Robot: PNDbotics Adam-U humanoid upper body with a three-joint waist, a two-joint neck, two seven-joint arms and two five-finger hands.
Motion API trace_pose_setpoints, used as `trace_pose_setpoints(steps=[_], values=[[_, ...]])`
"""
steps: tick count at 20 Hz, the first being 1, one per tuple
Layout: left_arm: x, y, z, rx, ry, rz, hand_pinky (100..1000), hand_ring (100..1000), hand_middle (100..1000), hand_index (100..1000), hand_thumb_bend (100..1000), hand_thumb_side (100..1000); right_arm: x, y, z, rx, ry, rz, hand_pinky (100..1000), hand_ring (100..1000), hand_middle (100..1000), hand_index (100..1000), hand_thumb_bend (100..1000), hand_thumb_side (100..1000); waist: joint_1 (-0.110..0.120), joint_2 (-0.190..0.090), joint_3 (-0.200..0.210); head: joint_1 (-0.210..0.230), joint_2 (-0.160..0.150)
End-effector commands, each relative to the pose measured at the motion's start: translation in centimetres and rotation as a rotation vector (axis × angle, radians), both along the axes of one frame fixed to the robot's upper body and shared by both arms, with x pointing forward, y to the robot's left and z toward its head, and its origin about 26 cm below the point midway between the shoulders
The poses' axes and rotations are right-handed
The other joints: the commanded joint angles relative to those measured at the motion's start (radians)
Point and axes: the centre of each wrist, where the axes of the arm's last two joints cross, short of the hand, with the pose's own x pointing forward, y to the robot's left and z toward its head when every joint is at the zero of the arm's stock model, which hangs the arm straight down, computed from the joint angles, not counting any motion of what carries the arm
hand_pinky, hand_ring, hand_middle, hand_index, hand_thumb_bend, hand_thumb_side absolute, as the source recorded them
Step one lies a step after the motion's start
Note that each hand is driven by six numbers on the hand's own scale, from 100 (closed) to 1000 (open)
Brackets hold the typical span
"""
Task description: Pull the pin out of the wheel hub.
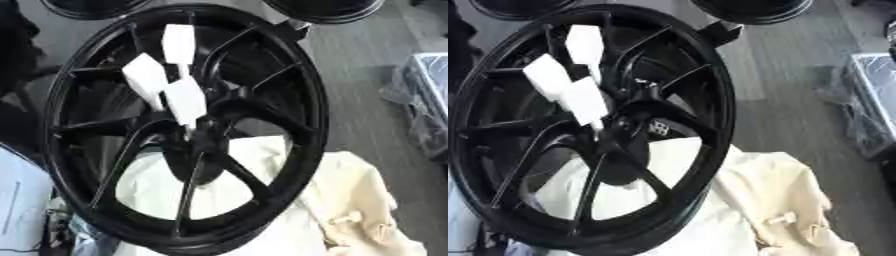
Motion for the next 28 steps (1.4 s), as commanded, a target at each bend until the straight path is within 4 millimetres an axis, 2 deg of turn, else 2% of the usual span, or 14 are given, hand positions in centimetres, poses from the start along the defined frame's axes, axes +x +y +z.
trace_pose_setpoints(steps=[1, 10, 15, 18, 22, 25, 28], values=[[-0.2, -0.1, 1.0, 0.033, -0.028, -0.008, 750, 784, 773, 737, 266, 803, 0.0, -0.1, 1.0, -0.027, -0.016, -0.004, 996, 866, 807, 872, 100, 482, 0.001, -0.013, 0.001, 0.004, -0.003], [-0.2, -0.6, 2.2, 0.081, -0.068, -0.024, 756, 785, 774, 737, 260, 794, 0.1, 0.0, 1.0, -0.035, -0.004, 0.006, 990, 847, 794, 866, 100, 476, 0.003, -0.011, 0.001, 0.006, -0.005], [-0.3, -1.1, 4.6, 0.159, -0.127, -0.059, 754, 786, 772, 733, 245, 774, 0.2, 0.4, 1.3, -0.045, -0.009, 0.025, 981, 812, 749, 846, 100, 461, 0.009, -0.007, 0.004, 0.007, -0.005], [-0.7, -1.2, 7.4, 0.285, -0.178, -0.074, 755, 787, 772, 732, 229, 745, 0.2, 0.4, 1.4, -0.049, -0.009, 0.023, 978, 803, 740, 841, 100, 452, 0.011, -0.006, 0.004, 0.003, -0.004], [-1.6, -1.0, 12.5, 0.553, -0.238, -0.110, 759, 790, 774, 742, 219, 692, -0.1, 0.1, 1.4, -0.057, -0.007, 0.013, 977, 798, 734, 838, 100, 444, 0.015, -0.008, 0.005, -0.015, 0.000], [-2.1, -0.8, 16.1, 0.755, -0.221, -0.167, 762, 791, 774, 755, 228, 668, -0.3, -0.2, 1.4, -0.066, -0.005, 0.005, 976, 794, 731, 837, 100, 439, 0.019, -0.013, 0.006, -0.028, 0.002], [-2.5, -0.6, 18.7, 0.940, -0.181, -0.242, 766, 793, 776, 769, 243, 665, -0.4, -0.3, 1.4, -0.074, -0.001, 0.002, 975, 792, 729, 836, 100, 436, 0.019, -0.014, 0.003, -0.038, 0.000]])
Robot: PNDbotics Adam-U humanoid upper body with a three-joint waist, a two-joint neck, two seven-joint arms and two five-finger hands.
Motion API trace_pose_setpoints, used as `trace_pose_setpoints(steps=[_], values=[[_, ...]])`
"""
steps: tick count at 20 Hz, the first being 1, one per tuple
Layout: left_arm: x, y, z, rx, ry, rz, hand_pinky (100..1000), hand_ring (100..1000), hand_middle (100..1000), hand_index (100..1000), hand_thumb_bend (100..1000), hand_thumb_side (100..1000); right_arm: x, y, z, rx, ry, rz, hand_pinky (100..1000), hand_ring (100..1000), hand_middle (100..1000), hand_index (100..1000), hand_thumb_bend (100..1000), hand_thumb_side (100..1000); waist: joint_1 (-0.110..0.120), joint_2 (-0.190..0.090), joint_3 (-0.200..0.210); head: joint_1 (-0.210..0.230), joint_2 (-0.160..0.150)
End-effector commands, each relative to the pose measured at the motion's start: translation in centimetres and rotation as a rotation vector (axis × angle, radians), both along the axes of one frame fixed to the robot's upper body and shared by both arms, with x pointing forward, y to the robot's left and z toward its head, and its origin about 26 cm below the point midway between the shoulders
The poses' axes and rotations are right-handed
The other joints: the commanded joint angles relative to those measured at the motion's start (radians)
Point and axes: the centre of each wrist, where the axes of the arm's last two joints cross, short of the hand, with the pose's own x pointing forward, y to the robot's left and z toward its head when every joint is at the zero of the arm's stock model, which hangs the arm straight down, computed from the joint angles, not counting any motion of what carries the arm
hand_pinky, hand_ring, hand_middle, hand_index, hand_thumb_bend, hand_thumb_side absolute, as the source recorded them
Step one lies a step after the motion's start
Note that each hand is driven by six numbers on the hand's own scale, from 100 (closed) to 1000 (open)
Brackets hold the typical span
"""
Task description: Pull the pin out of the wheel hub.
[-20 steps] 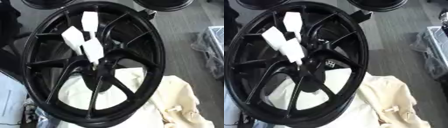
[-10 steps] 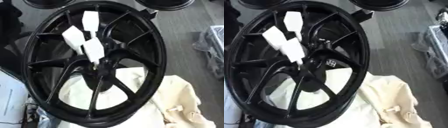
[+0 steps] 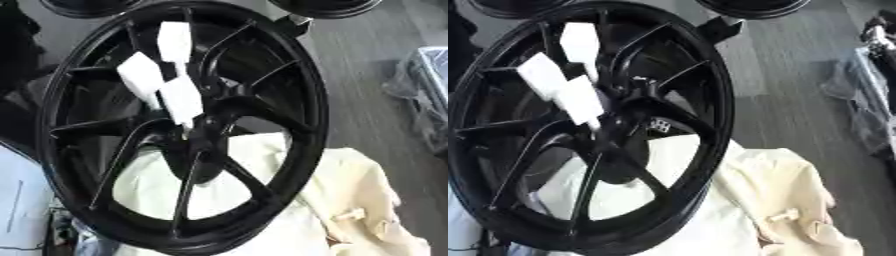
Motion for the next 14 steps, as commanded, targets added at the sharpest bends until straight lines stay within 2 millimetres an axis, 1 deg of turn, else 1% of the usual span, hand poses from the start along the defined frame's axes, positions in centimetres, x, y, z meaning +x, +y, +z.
trace_pose_setpoints(steps=[1, 4, 6, 8, 11, 14], values=[[-1.0, 0.4, 3.5, 0.251, 0.028, -0.021, 769, 795, 779, 775, 248, 667, -0.4, -0.6, 1.5, -0.049, -0.032, -0.012, 974, 792, 728, 836, 100, 436, -0.002, -0.024, -0.002, -0.010, -0.002], [-1.2, 0.1, 5.7, 0.463, 0.086, -0.076, 784, 806, 795, 804, 268, 693, -0.5, -0.7, 1.5, -0.058, -0.028, -0.013, 974, 791, 727, 835, 100, 435, -0.002, -0.026, -0.006, -0.012, -0.005], [-1.2, -0.5, 6.8, 0.590, 0.140, -0.122, 794, 813, 799, 813, 271, 715, -0.6, -0.8, 1.5, -0.065, -0.025, -0.014, 973, 790, 725, 834, 100, 434, 0.000, -0.029, -0.008, -0.011, -0.005], [-1.0, -1.2, 7.7, 0.696, 0.196, -0.172, 801, 818, 803, 817, 268, 716, -0.6, -0.8, 1.5, -0.069, -0.021, -0.015, 973, 789, 724, 834, 100, 434, 0.001, -0.031, -0.008, -0.012, -0.004], [-0.9, -2.6, 8.6, 0.845, 0.268, -0.234, 812, 827, 805, 826, 290, 696, -0.6, -0.9, 1.4, -0.076, -0.014, -0.015, 972, 787, 721, 833, 100, 435, 0.004, -0.033, -0.008, -0.016, -0.003], [-1.4, -4.3, 8.7, 0.992, 0.314, -0.289, 818, 833, 805, 831, 319, 679, -0.6, -0.9, 1.4, -0.081, -0.010, -0.013, 972, 785, 720, 833, 100, 435, 0.008, -0.035, -0.010, -0.020, 0.001]])
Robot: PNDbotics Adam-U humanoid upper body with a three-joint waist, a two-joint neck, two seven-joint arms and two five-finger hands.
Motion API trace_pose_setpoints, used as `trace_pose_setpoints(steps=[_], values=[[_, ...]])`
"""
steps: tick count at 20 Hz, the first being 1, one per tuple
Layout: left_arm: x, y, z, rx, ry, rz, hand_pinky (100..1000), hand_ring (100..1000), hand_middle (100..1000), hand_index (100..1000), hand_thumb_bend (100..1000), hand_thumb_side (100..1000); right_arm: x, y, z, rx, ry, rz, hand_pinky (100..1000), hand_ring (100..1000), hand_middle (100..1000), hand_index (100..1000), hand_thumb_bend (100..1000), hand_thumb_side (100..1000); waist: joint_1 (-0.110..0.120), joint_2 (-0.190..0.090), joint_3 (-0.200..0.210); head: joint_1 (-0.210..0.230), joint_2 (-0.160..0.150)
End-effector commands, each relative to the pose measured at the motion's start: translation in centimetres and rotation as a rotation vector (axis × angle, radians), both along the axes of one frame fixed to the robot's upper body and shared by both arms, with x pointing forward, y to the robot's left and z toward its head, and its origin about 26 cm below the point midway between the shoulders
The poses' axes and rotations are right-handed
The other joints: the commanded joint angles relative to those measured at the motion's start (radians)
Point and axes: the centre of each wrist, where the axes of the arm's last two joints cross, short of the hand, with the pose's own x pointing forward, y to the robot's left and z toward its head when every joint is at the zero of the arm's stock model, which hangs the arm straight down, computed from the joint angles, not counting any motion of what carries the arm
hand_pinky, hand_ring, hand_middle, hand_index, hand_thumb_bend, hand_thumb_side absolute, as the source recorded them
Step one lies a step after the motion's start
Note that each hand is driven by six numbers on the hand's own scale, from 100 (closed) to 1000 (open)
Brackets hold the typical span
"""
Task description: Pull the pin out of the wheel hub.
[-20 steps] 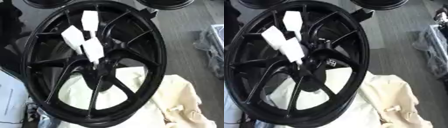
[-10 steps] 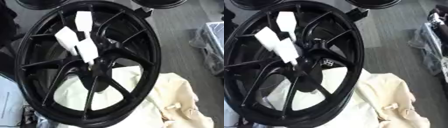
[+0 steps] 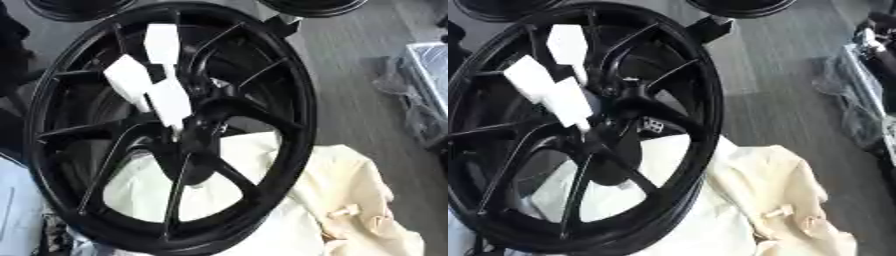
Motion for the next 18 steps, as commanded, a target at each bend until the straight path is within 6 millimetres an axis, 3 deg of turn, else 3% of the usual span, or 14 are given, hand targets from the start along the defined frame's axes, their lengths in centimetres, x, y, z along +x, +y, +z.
trace_pose_setpoints(steps=[1, 7, 18], values=[[-1.2, -1.3, 0.8, 0.160, 0.023, -0.033, 823, 839, 806, 833, 329, 653, -0.3, -0.5, 1.4, -0.048, -0.027, -0.006, 972, 785, 719, 833, 100, 435, 0.000, -0.031, -0.003, -0.004, 0.003], [-2.5, -3.5, 0.1, 0.297, 0.074, -0.121, 852, 866, 796, 835, 415, 477, -0.2, -0.3, 1.4, -0.051, -0.024, 0.002, 972, 783, 716, 833, 100, 437, 0.003, -0.034, -0.006, -0.005, 0.003], [-0.1, -5.6, -1.2, 0.369, 0.170, -0.152, 837, 837, 762, 803, 431, 426, -0.1, -0.1, 1.3, -0.047, -0.018, 0.011, 972, 782, 711, 832, 100, 439, 0.000, -0.037, -0.008, -0.008, 0.004]])
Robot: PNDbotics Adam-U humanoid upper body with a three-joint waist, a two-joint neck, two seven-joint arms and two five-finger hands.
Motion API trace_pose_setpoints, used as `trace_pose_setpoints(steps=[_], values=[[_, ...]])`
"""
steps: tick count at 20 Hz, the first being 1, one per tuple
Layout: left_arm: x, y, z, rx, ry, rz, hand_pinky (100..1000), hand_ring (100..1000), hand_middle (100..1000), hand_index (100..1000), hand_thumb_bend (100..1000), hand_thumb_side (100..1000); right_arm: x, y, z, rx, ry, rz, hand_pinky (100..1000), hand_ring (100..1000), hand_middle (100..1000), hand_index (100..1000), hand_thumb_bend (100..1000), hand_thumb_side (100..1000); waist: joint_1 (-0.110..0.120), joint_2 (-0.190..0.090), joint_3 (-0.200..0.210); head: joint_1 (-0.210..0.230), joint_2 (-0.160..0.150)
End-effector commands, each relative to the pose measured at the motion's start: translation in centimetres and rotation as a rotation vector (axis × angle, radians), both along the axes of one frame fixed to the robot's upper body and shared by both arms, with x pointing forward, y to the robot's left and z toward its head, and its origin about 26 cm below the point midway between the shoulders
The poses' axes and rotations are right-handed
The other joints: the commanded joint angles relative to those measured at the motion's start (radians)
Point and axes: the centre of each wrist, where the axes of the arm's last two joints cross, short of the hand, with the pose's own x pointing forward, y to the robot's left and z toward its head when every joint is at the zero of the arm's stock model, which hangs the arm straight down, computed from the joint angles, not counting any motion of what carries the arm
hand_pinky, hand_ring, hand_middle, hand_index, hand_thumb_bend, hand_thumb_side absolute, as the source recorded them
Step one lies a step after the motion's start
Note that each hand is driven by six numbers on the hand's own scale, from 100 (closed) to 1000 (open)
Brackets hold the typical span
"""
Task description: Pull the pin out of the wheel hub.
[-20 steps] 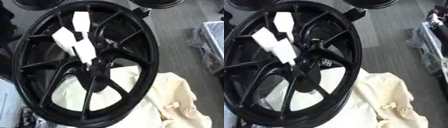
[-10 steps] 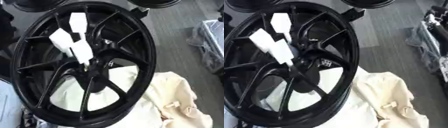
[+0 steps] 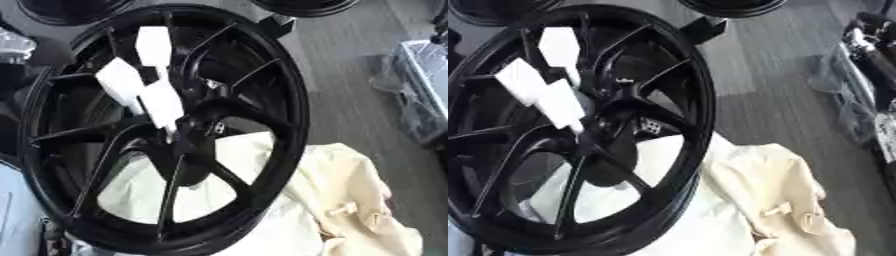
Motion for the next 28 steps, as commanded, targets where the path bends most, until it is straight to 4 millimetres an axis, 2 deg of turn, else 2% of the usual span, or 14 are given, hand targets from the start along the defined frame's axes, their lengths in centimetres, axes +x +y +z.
trace_pose_setpoints(steps=[1, 6, 12, 15, 18, 28], values=[[0.6, -0.2, 0.1, 0.019, 0.003, 0.012, 837, 833, 762, 801, 439, 408, -0.1, -0.4, 1.4, -0.039, -0.031, -0.003, 972, 782, 711, 832, 100, 439, -0.005, -0.030, -0.002, 0.000, 0.003], [1.5, -0.5, -0.7, 0.045, 0.015, 0.003, 827, 828, 751, 787, 498, 306, -0.1, -0.3, 1.2, -0.035, -0.022, -0.002, 972, 780, 707, 831, 100, 442, -0.002, -0.030, -0.004, -0.001, 0.002], [2.1, -1.3, -1.5, 0.106, -0.029, -0.005, 807, 797, 711, 776, 516, 265, 0.1, -0.1, 1.1, -0.033, -0.020, 0.004, 972, 779, 704, 830, 100, 442, -0.001, -0.032, -0.009, -0.003, -0.006], [2.4, -1.5, -1.9, 0.127, -0.039, -0.012, 807, 797, 712, 775, 516, 248, 0.1, 0.0, 1.0, -0.032, -0.018, 0.007, 972, 780, 703, 830, 100, 443, 0.000, -0.032, -0.011, -0.001, -0.008], [2.4, -1.6, -1.9, 0.142, -0.060, -0.015, 808, 803, 731, 790, 538, 193, 0.1, 0.0, 0.9, -0.030, -0.014, 0.005, 972, 779, 701, 829, 100, 445, 0.001, -0.030, -0.011, -0.002, -0.005], [4.4, -1.2, -1.9, 0.099, -0.022, 0.030, 802, 793, 720, 768, 470, 171, 0.1, -0.1, 0.7, -0.023, -0.011, 0.001, 972, 778, 698, 828, 100, 445, 0.002, -0.032, -0.011, -0.003, 0.006]])
